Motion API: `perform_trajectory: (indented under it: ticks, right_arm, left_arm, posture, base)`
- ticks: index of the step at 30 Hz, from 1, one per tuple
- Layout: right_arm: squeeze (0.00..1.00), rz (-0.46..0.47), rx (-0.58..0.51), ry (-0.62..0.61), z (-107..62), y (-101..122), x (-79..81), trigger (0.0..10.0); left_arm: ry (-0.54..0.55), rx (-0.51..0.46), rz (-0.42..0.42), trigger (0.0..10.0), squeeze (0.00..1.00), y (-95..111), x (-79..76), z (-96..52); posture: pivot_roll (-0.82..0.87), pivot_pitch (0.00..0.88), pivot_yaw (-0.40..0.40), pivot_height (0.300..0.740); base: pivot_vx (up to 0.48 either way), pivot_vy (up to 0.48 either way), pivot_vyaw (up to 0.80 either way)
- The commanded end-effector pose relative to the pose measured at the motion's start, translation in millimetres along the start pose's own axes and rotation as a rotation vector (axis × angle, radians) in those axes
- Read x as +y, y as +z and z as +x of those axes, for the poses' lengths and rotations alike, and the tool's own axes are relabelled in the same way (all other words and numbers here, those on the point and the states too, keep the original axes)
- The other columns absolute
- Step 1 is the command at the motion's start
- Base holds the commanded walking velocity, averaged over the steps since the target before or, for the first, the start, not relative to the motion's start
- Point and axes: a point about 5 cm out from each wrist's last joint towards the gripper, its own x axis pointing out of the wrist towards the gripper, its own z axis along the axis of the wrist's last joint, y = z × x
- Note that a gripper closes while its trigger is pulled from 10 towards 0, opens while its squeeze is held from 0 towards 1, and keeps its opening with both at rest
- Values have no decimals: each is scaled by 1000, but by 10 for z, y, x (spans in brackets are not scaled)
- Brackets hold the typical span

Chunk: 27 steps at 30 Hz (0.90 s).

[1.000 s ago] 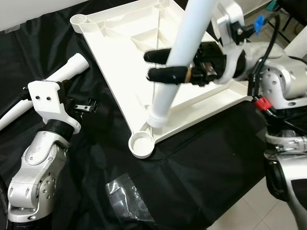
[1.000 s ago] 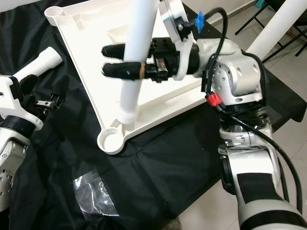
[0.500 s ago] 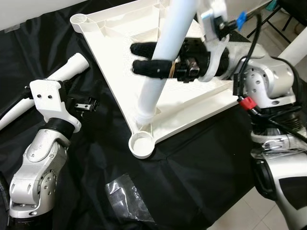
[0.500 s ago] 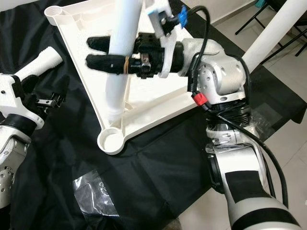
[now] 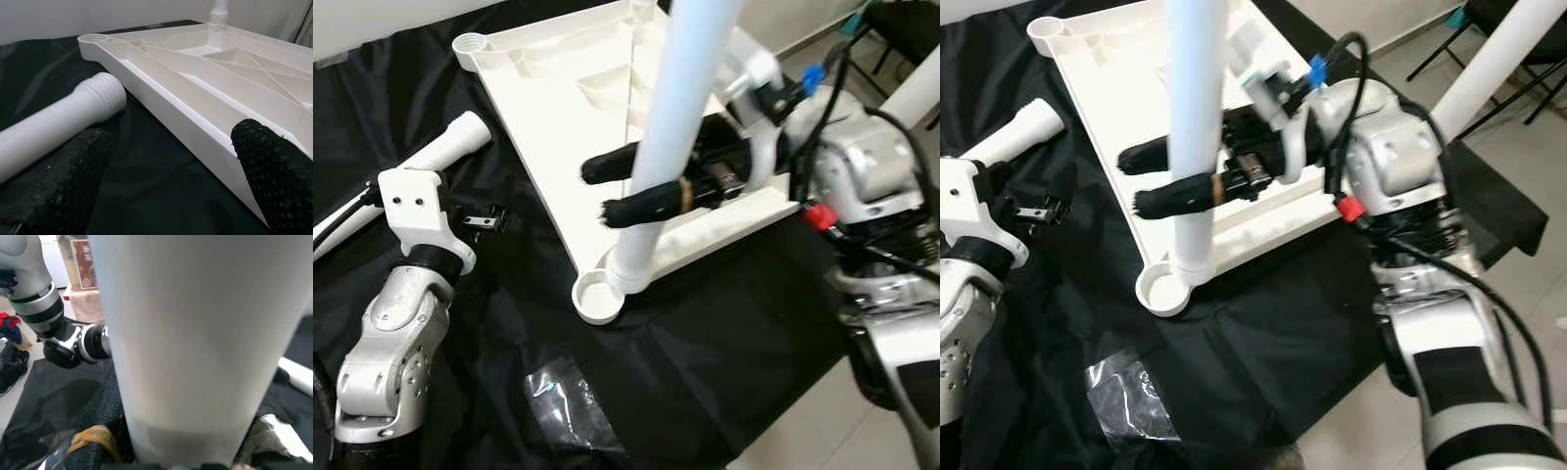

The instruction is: Building children table

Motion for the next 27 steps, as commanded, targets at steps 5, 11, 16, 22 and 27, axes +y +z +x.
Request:
perform_trajectory:
  ticks: [5,11,16,22,27]
  right_arm:
    - [0,-54,-27,58,128,50,44,10000]
    - [0,-35,-22,80,218,-46,45,10000]
    - [0,4,10,56,189,-166,21,10000]
    - [0,25,20,54,164,-225,37,10000]
    - [0,49,14,49,182,-305,69,10000]
  left_arm:
    - [19,18,13,10000,0,-74,-12,-24]
    - [-3,14,33,10000,0,-114,-112,-27]
    - [-55,-11,43,10000,0,-77,-181,-10]
    - [-109,-36,53,10000,0,-39,-184,-12]
    - [-170,-52,63,10000,0,10,-201,-36]
  posture:
    - [3,252,-91,740]
    - [10,218,-99,740]
    - [20,191,-101,740]
    - [23,196,-100,740]
    - [29,208,-96,740]
  base:
    - [0,0,0]
    - [0,0,0]
    - [0,0,0]
    - [0,0,0]
    - [0,0,0]
